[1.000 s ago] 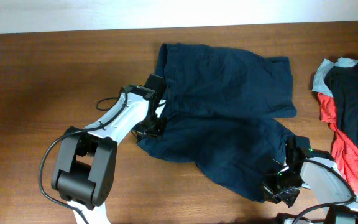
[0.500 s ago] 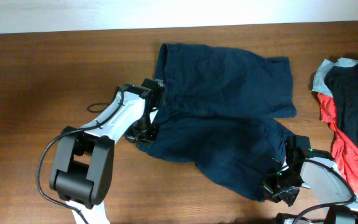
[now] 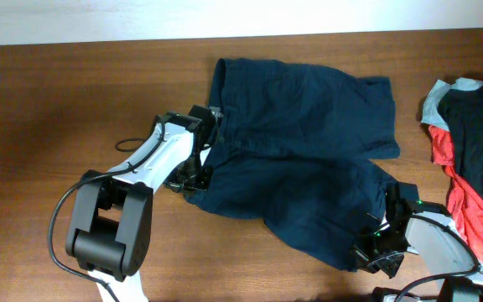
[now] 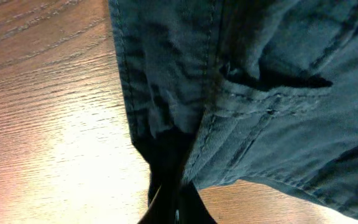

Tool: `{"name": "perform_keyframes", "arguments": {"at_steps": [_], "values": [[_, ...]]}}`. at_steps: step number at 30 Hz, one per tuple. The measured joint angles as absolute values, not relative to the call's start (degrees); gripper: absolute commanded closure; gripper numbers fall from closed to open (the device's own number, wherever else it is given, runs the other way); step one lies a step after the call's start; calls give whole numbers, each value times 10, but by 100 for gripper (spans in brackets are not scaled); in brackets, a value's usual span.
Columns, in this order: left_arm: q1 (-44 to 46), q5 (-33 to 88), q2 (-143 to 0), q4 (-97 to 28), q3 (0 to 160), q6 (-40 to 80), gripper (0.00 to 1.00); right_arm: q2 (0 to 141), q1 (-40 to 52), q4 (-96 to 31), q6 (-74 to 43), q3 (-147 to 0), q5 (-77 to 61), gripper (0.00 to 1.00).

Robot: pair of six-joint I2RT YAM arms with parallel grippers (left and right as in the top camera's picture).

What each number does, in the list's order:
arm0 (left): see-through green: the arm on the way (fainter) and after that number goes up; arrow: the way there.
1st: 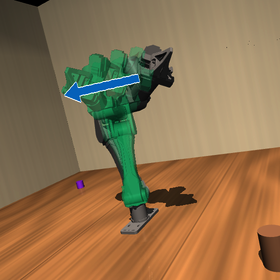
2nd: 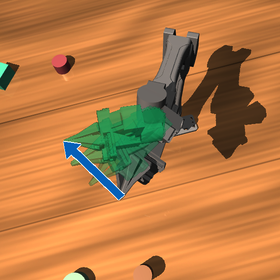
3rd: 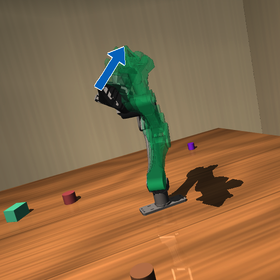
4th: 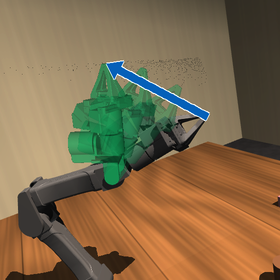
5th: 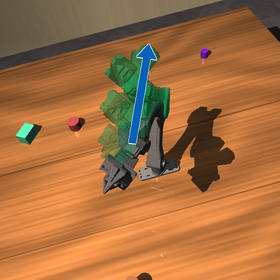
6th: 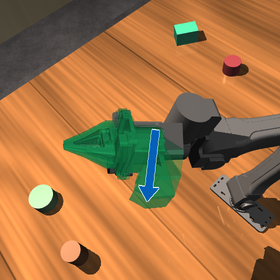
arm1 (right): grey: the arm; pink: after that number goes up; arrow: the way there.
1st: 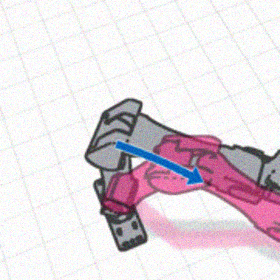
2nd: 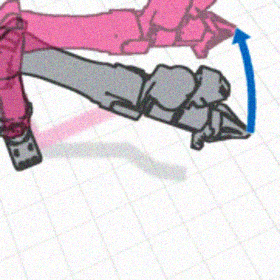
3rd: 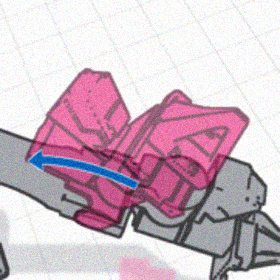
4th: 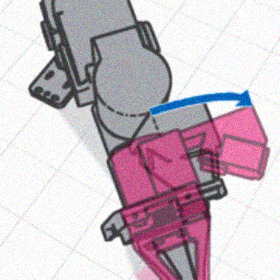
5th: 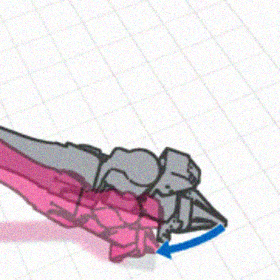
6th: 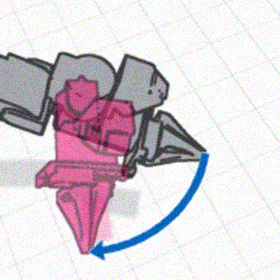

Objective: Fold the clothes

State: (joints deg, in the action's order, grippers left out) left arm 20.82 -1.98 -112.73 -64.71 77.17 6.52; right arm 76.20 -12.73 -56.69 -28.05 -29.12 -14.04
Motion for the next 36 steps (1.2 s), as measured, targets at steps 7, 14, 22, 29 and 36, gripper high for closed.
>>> {"name": "perform_keyframes", "arguments": {"at_steps": [7,14,22,29,36], "values": [[207,-17,-1128,-660,786,65,100,762,-127,-568,-274,-292,-141,96],[201,-13,-1129,-747,924,65,99,755,-127,-628,-266,-358,-143,96],[201,-10,-1129,-822,1001,79,99,741,-127,-724,-239,-512,-145,96],[201,-8,-1128,-876,1001,99,99,739,-127,-779,-220,-573,-125,96],[201,-7,-1088,-896,1000,121,99,729,-127,-793,-212,-575,-107,96]]}}
